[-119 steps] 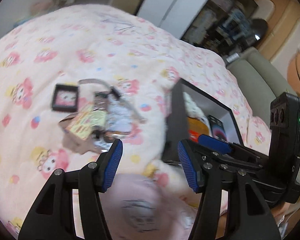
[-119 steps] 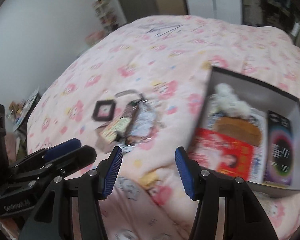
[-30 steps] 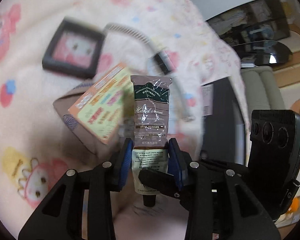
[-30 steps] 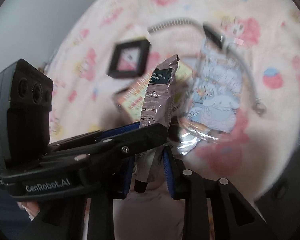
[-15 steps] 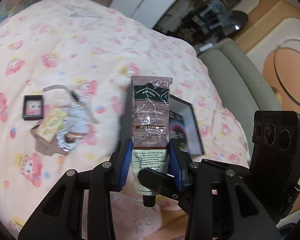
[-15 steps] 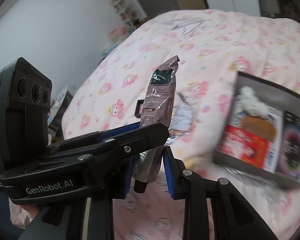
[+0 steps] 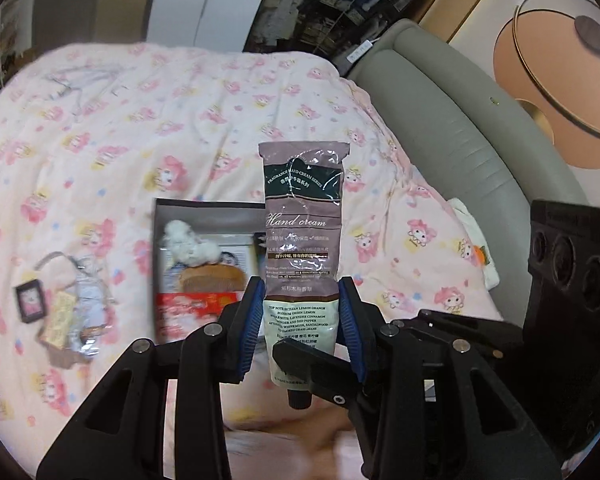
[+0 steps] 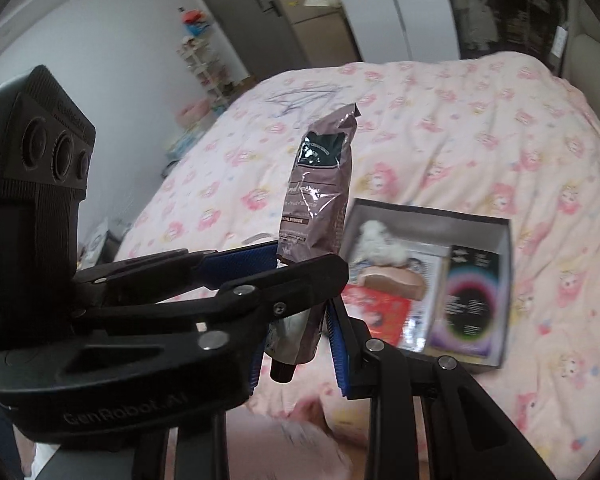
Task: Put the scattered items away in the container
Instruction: 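Carry the hand cream tube into the black box and release it beside the screen-protector box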
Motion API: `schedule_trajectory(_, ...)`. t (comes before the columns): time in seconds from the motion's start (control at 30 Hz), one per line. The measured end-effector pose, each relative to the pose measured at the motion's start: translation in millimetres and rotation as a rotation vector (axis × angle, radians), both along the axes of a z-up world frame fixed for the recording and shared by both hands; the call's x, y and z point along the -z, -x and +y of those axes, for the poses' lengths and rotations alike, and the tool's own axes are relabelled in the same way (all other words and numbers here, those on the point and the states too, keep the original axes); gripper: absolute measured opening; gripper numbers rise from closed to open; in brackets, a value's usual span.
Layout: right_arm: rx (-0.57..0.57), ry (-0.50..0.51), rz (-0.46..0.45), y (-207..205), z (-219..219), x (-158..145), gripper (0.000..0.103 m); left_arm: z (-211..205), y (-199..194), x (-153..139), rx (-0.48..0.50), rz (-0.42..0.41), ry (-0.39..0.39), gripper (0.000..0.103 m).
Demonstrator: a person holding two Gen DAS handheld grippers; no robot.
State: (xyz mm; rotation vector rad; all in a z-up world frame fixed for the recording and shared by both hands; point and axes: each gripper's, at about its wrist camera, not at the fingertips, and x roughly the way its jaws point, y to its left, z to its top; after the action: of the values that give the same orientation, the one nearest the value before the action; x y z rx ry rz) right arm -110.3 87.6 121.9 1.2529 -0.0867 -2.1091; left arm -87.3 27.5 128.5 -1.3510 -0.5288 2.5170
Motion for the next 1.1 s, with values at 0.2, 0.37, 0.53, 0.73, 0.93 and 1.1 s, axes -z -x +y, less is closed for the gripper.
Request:
schedule_trajectory(0.2, 0.021, -0.067, -0.099, 61, 10, 50, 0.025, 0, 66, 64, 0.030, -0.090, -0.090, 0.038)
schedule_trajectory(0.37, 0.020, -0.116, -0.168, 105, 4, 99, 0.025, -4, 105, 126, 0.018, -0.164, -0.157, 0.038)
schedule_trajectory(0.53, 0.021, -0.096, -0.297, 138, 26, 180, 0.025, 18, 131, 209, 0.029, -0.288, -0.190, 0.038)
schedule_trajectory(0.73, 0.028, -0.117, -0.395, 159, 57, 234, 0.025, 36, 145, 265, -0.010, -0.341, -0.292, 0.038)
schedule_trajectory(0.93, -0.001, -0.134, -0.361, 168, 58, 239, 0.025, 40, 149, 269, -0.032, -0.358, -0.250, 0.038)
schedule_trajectory(1.1, -0.002, -0.163, -0.279, 152, 69, 223, 0.024, 39, 143, 268, -0.013, -0.385, -0.183, 0.038)
